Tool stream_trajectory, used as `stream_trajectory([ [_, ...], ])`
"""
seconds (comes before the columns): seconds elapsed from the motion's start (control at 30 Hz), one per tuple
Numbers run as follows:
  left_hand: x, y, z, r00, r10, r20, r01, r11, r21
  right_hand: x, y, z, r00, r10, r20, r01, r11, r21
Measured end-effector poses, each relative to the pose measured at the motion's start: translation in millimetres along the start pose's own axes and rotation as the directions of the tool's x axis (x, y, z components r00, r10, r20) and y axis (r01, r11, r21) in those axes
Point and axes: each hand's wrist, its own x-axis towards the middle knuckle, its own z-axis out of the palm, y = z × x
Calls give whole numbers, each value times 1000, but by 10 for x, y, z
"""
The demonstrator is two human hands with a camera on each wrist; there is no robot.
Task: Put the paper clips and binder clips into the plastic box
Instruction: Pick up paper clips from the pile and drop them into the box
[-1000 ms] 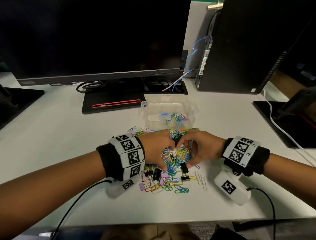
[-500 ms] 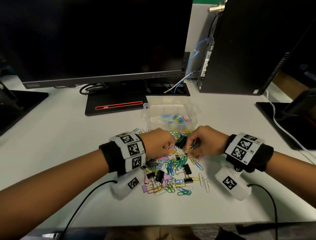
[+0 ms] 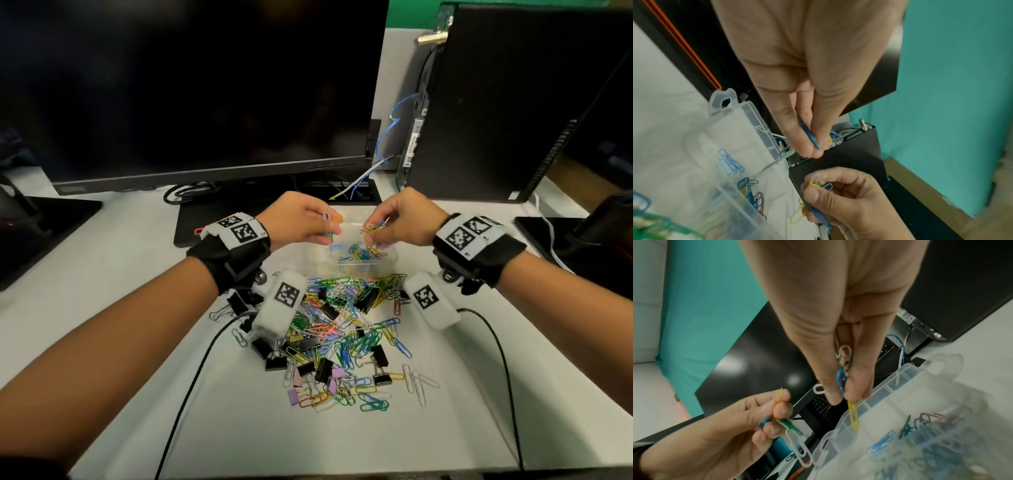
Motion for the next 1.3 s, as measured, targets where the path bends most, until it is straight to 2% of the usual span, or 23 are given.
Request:
stream_trajectory([
  [0.07,76,-1,1,999,1,-53,-3,999,-39,115,13,42,1000,18,-14,-18,1000,11],
  [0.2,204,-60,23,993,-64,-102,60,997,-47,251,64,170,996,70,48,-71,997,26],
  [0.3,238,-95,34,986,-153,-73,148,987,-64,280,95,201,995,72,65,-72,997,-9],
  [0.47,222,-79,2,971,-238,-5,238,970,52,230,115,111,998,43,49,-41,998,-44],
  [0.57,183,-34,-2,979,-201,-22,202,967,155,120,77,27,1000,17,18,-16,998,-59],
  [0.63,121,12,26,991,-134,-29,137,967,214,-9,61,-23,999,-12,30,16,990,-139],
  [0.73,-4,47,112,993,-59,101,25,952,304,-249,82,-40,992,-20,128,57,955,-291],
  [0.8,-78,23,192,967,-76,244,-48,883,467,-390,113,26,974,-30,223,120,907,-405],
  [0.83,-100,-4,233,952,-96,292,-93,816,570,-447,133,82,964,-32,266,153,880,-449],
  [0.9,-130,-67,305,939,-124,320,-164,656,737,-518,183,206,948,-36,316,195,851,-488],
  [0.97,-148,-114,355,936,-140,324,-199,551,811,-543,223,309,952,-35,305,191,845,-500],
  [1.3,-168,-222,497,926,-173,337,-245,404,881,-531,107,516,987,-21,161,106,837,-537],
])
